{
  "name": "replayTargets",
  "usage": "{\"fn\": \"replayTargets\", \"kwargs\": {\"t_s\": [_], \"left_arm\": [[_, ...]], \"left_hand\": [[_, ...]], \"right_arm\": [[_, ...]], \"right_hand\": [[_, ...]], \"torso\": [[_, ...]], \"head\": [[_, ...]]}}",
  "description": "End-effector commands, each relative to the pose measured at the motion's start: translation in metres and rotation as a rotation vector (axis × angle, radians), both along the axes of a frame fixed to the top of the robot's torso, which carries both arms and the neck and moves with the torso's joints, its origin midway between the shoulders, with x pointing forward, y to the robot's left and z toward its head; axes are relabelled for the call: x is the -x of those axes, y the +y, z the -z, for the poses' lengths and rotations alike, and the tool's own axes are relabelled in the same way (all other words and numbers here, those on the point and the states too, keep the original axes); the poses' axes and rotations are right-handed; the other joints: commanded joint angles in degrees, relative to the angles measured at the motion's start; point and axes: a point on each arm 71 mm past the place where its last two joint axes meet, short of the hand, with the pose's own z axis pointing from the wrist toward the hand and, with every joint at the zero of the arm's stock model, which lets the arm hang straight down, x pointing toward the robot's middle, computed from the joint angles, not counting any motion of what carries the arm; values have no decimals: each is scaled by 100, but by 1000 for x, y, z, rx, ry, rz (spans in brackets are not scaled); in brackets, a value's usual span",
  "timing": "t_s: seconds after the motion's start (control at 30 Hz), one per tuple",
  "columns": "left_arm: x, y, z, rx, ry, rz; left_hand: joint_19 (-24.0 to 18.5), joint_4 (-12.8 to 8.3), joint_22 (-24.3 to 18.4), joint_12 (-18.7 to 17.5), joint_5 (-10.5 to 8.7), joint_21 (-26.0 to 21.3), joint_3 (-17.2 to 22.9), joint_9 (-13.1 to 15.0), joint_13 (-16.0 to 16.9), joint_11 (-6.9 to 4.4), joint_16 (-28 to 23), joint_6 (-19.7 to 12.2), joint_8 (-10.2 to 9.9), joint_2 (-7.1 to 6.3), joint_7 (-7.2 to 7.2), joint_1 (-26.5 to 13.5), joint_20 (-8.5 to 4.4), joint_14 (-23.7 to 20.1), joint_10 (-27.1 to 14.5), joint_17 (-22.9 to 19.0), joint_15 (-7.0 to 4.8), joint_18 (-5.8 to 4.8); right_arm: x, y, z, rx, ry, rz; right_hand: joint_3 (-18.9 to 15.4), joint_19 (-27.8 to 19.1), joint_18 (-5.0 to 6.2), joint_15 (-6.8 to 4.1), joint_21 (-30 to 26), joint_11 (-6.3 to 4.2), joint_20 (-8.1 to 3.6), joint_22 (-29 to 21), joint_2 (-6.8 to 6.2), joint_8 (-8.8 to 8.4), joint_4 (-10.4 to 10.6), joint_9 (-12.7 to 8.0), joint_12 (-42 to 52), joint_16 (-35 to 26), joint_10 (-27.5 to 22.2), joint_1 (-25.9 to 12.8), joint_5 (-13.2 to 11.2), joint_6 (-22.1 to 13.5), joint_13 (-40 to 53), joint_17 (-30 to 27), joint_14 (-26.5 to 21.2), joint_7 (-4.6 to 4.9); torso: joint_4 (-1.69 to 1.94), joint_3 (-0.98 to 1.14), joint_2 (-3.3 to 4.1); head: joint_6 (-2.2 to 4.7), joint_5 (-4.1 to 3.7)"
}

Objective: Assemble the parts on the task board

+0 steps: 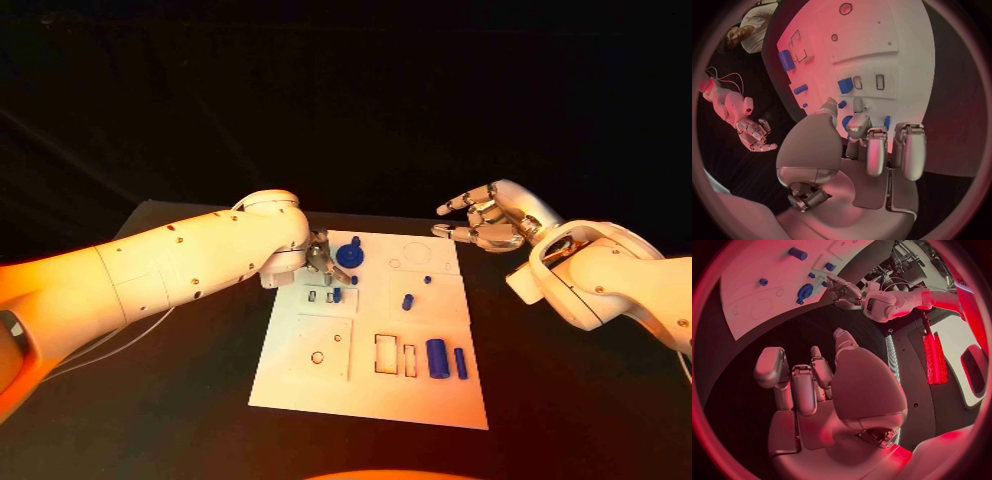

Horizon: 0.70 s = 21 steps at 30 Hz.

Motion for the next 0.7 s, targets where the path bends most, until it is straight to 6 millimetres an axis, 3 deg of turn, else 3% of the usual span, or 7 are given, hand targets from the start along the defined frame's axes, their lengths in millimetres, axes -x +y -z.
{"fn": "replayTargets", "kwargs": {"t_s": [0.03,0.7], "left_arm": [[2,-3,2,-9,37,23],[5,-8,6,-22,70,56]], "left_hand": [[601,-5,1464,4,-25,29,-41,19,9,10,14,-51,39,37,-4,-27,-26,602,-39,1508,-1,-61],[614,-21,1487,5,-19,38,-5,137,22,5,14,-86,80,129,-9,111,-23,602,-54,1508,-2,-65]], "right_arm": [[0,2,1,13,2,-13],[-1,3,3,18,13,-15]], "right_hand": [[-27,-44,61,-47,-26,-7,-4,-8,50,18,-3,4,-25,-35,-40,1,20,11,-3,131,262,9],[-29,-48,64,-50,-51,-11,-7,-21,66,33,-2,7,-26,-52,-40,8,60,25,-5,111,258,4]], "torso": [[1,5,-3],[-2,4,-3]], "head": [[-10,9],[-34,23]]}}
